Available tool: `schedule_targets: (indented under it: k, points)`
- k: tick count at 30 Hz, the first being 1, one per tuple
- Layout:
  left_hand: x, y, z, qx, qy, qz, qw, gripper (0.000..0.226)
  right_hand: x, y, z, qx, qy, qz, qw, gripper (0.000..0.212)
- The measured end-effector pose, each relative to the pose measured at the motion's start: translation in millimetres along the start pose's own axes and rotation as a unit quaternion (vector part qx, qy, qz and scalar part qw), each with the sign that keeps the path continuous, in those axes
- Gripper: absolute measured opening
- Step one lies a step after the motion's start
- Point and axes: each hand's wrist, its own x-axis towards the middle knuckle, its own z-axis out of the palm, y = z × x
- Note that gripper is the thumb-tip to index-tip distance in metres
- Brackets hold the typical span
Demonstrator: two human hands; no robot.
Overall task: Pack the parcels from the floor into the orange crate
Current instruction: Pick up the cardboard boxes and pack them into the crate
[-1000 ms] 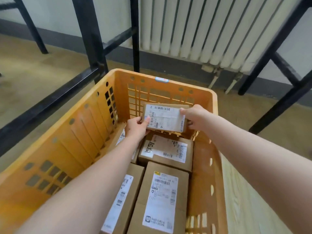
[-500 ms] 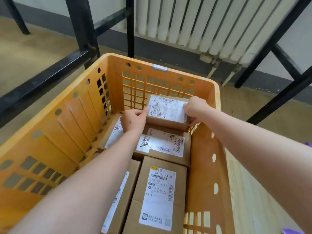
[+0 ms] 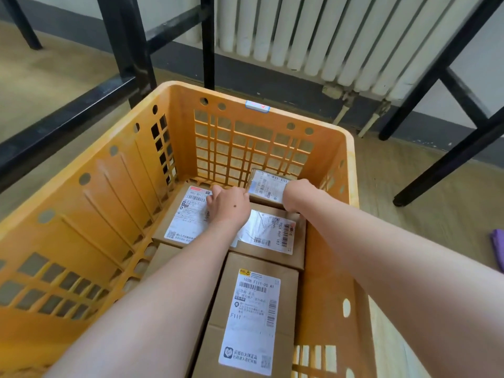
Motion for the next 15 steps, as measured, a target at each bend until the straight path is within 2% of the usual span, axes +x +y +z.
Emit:
schedule_targets:
  k: [2, 5, 9, 12, 15]
  points:
    - [-3, -1, 1, 0.072, -0.001, 0.024, 0.997, 0.039, -1, 0, -3, -0.012, -0.001, -0.010, 1.000, 0.028]
    - [-7, -2, 4, 0.158, -0.002, 0.071, 0.985, 0.043, -8, -2, -6, -0.014, 0.001, -0.019, 1.000, 0.037]
    - [-9, 7, 3, 0.175, 0.000, 0.050, 0.983, 0.052, -18, 5, -17, 0.075, 0.103, -0.061, 0.990, 0.017]
    - [-10, 14, -2, 0.154, 0.009, 0.005, 0.988, 0.053, -36, 13, -17, 0.109, 0.196, -0.091, 0.970, 0.030]
    - [-10, 20, -10, 0.113, 0.040, -0.017, 0.993, 0.046, -48, 22, -15, 0.031, 0.295, -0.122, 0.947, 0.036]
